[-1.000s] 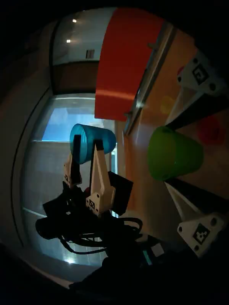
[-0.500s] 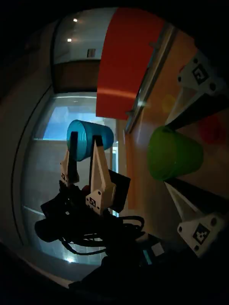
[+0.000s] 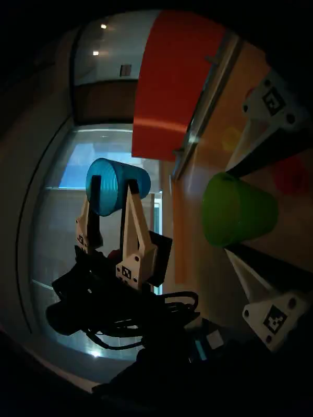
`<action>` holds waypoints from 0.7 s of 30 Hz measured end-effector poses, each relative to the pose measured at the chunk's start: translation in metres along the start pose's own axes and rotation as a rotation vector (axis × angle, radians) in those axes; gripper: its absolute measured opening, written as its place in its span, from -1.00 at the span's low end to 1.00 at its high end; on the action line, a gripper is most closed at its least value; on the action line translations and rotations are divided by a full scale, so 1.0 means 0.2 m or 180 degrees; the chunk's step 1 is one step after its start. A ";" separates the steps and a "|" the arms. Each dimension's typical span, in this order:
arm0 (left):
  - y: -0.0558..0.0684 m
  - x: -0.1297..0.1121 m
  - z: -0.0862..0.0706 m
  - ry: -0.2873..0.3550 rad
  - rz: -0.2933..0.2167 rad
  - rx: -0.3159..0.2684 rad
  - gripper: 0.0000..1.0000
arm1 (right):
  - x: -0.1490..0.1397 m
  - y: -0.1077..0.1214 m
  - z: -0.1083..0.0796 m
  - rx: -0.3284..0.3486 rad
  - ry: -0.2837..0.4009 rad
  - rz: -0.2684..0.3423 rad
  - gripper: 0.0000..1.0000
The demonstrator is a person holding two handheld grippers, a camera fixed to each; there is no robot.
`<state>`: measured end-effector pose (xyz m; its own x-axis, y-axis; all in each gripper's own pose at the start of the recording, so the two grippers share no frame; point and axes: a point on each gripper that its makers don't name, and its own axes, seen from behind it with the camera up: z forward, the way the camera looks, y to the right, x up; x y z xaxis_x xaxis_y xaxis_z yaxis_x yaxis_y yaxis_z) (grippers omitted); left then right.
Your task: Pour water
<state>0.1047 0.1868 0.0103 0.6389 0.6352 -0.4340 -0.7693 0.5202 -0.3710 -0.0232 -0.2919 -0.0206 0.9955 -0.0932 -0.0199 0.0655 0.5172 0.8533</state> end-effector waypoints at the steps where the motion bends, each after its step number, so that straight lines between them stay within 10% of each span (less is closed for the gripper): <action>1: 0.00 0.00 0.00 -0.0002 0.0023 0.0002 0.71 | 0.00 0.00 0.00 0.0002 -0.0002 -0.0002 0.79; 21: -0.01 0.06 0.01 0.0023 0.0395 0.0017 0.71 | -0.01 0.01 0.01 -0.0012 0.0009 -0.0012 0.80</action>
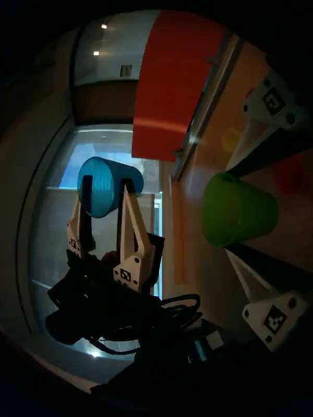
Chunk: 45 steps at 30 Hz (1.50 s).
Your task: Pour water
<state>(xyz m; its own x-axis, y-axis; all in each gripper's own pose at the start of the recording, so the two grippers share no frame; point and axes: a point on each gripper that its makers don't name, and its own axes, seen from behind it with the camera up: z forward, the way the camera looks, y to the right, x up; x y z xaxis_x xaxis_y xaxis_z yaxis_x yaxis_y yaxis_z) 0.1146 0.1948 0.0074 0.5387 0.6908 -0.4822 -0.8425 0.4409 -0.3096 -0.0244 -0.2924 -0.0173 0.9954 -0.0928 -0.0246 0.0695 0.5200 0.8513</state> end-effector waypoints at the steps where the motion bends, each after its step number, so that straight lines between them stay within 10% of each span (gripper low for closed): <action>1: 0.00 0.00 0.00 0.0001 0.0017 -0.0003 0.71 | 0.00 0.00 0.00 0.0001 0.0001 -0.0002 0.80; 45: 0.03 0.05 0.01 0.0030 0.0398 -0.0009 0.71 | 0.03 0.02 0.00 -0.0035 0.0030 -0.0046 0.80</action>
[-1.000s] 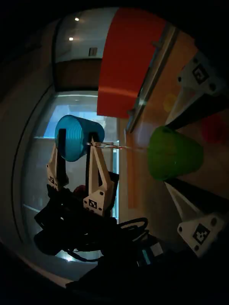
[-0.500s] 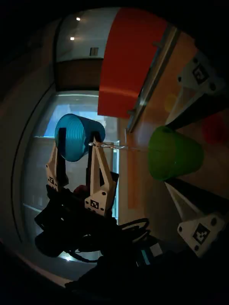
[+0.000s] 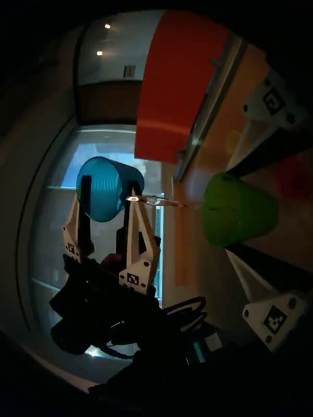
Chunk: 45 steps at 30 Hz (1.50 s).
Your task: Pour water
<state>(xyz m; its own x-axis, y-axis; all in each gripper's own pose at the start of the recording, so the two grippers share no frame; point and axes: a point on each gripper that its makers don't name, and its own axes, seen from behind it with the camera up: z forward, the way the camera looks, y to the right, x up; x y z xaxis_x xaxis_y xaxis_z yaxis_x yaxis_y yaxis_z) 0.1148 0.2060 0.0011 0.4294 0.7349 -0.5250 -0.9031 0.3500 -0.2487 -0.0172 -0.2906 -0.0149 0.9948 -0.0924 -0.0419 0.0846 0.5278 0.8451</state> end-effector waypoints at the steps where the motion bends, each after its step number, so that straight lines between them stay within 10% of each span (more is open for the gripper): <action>1: 0.00 0.00 0.00 -0.0001 0.0004 0.0002 0.71 | 0.00 0.00 0.00 -0.0002 0.0002 0.0001 0.80; 45: 0.00 0.05 -0.02 0.0028 0.0375 0.0059 0.71 | -0.01 0.00 -0.03 -0.0022 0.0021 -0.0015 0.79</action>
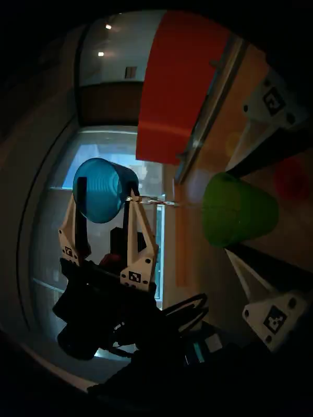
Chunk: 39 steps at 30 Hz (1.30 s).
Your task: Pour water
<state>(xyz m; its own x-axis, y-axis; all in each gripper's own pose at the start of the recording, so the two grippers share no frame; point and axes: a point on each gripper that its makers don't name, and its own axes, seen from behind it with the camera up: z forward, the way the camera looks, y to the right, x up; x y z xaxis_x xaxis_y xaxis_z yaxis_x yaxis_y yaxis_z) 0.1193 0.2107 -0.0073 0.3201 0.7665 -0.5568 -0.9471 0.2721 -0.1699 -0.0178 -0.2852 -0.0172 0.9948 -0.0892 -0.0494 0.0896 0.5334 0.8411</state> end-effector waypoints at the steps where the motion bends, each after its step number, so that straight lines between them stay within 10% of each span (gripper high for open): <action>1: 0.00 0.00 0.00 -0.0001 0.0009 0.0003 0.71 | 0.00 0.00 0.00 0.0000 -0.0001 -0.0002 0.79; 39: -0.05 0.03 0.02 0.0059 0.0464 0.0096 0.71 | 0.02 0.00 -0.01 -0.0012 0.0019 -0.0026 0.79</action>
<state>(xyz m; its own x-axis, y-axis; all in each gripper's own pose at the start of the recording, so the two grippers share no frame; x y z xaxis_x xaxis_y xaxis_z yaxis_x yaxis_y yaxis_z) 0.1312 0.2152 -0.0069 0.1785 0.7884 -0.5887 -0.9824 0.1763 -0.0618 -0.0139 -0.2839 -0.0179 0.9943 -0.0887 -0.0595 0.0980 0.5357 0.8387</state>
